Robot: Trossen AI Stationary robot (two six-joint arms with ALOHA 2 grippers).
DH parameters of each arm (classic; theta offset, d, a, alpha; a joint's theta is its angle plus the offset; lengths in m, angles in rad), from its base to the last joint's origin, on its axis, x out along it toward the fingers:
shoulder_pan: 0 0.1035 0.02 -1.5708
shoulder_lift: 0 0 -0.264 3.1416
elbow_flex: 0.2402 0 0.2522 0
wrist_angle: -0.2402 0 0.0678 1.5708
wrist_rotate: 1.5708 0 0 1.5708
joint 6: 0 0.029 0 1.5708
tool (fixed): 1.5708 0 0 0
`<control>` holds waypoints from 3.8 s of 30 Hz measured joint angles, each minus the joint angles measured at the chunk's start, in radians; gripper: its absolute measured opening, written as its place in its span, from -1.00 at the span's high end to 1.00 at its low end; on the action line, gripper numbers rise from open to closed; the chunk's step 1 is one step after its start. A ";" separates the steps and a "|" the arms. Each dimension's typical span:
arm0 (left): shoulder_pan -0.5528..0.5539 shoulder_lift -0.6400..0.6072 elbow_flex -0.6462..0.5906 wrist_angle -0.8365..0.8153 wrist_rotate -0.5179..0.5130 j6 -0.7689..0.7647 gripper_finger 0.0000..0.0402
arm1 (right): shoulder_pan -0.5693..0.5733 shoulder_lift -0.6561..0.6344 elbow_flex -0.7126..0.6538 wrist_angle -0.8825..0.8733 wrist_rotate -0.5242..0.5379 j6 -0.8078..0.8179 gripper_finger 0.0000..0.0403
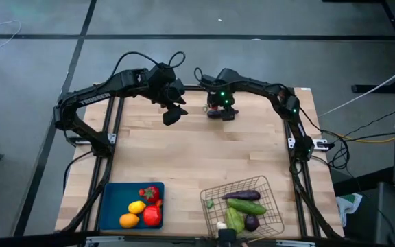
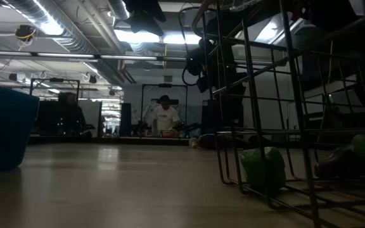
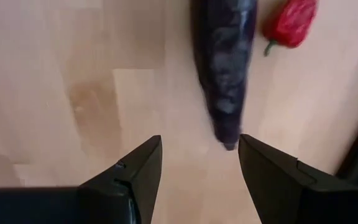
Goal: Sort produce into baskets
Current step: Adjust the gold wire basket
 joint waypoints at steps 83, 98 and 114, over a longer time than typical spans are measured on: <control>-0.650 0.258 -0.277 0.723 -0.173 -0.462 -0.16 | 0.071 -0.472 -0.185 0.003 -0.145 0.119 -0.05; -0.692 0.389 -0.277 0.742 -0.280 -0.524 -0.16 | 0.071 -0.472 -0.185 0.014 -0.149 0.119 -0.05; -0.702 0.382 -0.270 0.682 -0.274 -0.442 0.53 | 0.071 -0.471 -0.185 0.026 -0.149 0.111 -0.05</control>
